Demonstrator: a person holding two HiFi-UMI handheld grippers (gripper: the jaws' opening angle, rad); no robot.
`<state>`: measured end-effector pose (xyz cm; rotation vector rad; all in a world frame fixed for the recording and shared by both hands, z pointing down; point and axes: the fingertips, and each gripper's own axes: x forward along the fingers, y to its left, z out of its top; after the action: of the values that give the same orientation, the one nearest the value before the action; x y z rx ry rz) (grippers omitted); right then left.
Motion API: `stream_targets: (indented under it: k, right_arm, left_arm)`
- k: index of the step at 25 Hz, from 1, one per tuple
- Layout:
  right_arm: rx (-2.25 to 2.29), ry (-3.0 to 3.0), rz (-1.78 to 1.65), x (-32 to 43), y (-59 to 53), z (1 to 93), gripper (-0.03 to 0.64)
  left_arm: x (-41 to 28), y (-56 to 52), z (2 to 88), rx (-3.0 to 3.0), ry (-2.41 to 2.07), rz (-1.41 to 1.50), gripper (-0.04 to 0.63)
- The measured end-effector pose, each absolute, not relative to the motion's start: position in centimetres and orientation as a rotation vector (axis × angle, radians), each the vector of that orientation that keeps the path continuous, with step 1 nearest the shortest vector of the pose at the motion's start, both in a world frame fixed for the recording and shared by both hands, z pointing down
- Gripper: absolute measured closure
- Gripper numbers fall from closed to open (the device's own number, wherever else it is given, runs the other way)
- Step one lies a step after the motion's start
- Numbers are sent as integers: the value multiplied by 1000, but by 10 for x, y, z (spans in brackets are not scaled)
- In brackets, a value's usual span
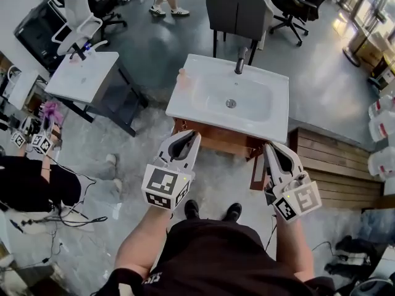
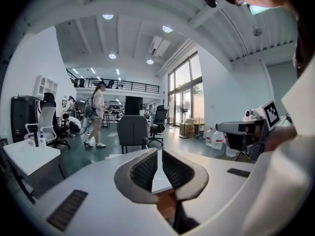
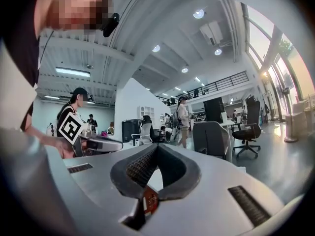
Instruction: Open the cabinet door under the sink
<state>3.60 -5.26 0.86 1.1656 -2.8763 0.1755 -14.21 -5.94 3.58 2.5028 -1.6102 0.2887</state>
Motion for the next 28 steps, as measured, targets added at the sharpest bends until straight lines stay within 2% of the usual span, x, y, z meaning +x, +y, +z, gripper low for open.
stream_targets:
  k: [16, 22, 28]
  right_arm:
    - [1099, -2927, 165, 146, -51, 3, 606]
    - [1178, -2943, 234, 156, -46, 0, 606]
    - [1198, -2947, 205, 147, -53, -4, 606]
  left_arm:
    - [-33, -47, 21, 2421, -1717, 237, 554]
    - [-14, -42, 30, 2431, -1654, 291, 554]
    - [-23, -53, 33, 2433, -1669, 315, 555]
